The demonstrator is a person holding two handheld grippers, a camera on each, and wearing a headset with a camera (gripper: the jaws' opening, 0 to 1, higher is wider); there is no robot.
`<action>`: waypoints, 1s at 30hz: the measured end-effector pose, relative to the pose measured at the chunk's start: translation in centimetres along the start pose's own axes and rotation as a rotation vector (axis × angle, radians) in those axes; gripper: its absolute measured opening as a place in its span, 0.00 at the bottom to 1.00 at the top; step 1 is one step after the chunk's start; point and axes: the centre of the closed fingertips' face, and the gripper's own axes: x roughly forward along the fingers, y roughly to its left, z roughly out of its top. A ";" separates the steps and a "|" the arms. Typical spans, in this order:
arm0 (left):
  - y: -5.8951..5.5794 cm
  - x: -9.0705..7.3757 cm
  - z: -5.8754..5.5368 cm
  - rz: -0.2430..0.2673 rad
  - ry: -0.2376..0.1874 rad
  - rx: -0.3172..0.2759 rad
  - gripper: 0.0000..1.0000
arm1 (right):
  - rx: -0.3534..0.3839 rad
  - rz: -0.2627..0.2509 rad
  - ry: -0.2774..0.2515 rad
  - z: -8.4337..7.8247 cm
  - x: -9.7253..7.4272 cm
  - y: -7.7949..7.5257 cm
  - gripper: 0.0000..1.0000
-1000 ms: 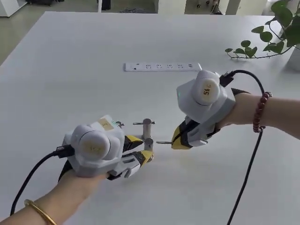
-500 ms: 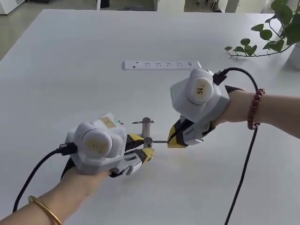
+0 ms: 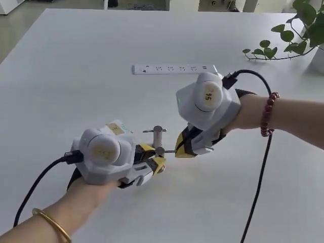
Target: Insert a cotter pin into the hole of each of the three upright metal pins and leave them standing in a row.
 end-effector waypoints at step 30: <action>0.0 0.5 -0.6 -0.006 -0.060 -0.220 0.14 | 0.030 -0.016 -0.018 1.7 0.7 0.0 0.00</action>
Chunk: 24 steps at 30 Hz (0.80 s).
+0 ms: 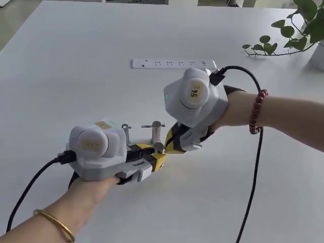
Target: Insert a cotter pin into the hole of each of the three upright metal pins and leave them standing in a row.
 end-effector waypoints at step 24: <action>0.4 -0.6 -0.9 0.034 0.008 -0.077 0.12 | 0.018 -0.036 -0.004 -0.6 -1.1 0.1 0.00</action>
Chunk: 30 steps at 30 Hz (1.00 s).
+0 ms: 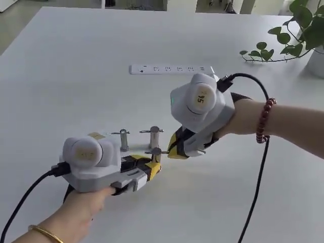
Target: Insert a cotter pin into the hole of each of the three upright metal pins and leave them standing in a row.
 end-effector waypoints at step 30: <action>0.4 -0.2 -0.3 0.018 0.014 0.011 0.23 | 0.020 0.012 -0.062 1.4 0.6 0.0 0.07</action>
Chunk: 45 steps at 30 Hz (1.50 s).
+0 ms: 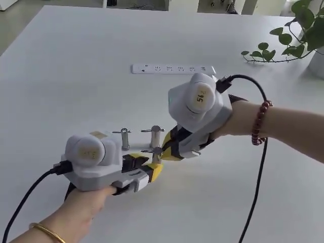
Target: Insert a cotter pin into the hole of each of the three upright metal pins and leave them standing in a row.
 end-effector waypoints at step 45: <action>0.9 -4.9 1.0 0.044 -0.016 0.155 0.37 | 0.062 0.012 -0.083 0.8 1.7 -0.1 0.08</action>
